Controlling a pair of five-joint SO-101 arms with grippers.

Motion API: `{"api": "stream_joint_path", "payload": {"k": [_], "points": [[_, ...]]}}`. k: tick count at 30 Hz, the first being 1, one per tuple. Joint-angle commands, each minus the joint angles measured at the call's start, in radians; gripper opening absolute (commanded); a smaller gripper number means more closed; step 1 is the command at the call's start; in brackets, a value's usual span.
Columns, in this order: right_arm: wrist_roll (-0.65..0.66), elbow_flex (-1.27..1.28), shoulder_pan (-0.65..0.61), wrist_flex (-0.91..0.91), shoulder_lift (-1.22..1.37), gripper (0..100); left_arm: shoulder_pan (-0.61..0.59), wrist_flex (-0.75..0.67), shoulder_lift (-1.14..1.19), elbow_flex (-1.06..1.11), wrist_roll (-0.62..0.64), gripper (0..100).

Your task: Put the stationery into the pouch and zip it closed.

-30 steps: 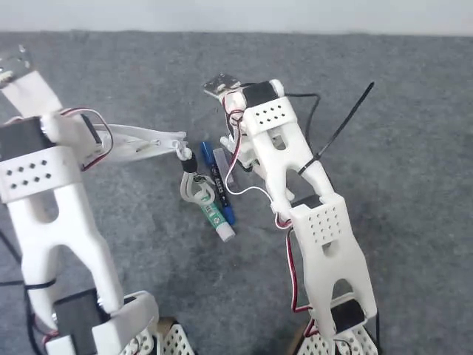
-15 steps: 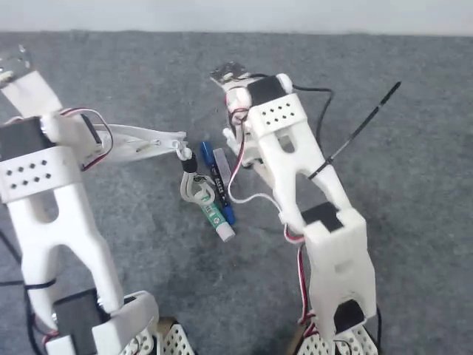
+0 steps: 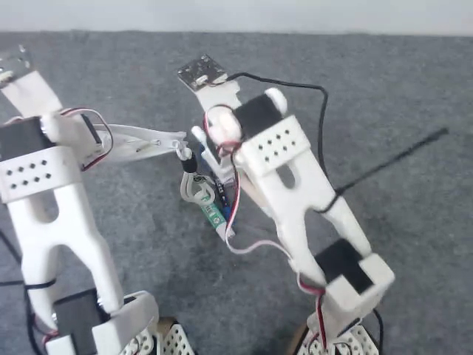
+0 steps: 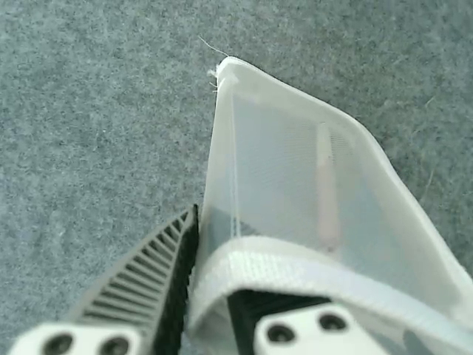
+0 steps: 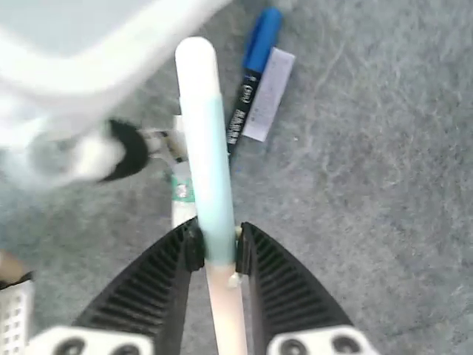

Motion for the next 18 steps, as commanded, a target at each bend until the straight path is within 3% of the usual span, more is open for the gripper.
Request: {"api": "stream_joint_path", "payload": {"k": [1, 11, 18], "points": [[-0.038, 0.014, -0.033, -0.001, -0.131, 0.6, 0.003, -0.035, -0.003, 0.001, 0.003, 1], [-0.091, 0.11, -0.189, -0.008, -0.352, 0.6, 0.003, -0.035, -0.003, 0.002, 0.003, 1], [-0.092, 0.333, -0.259, -0.206, -0.526, 0.6, 0.003, -0.035, -0.003, 0.002, 0.003, 1]]}}
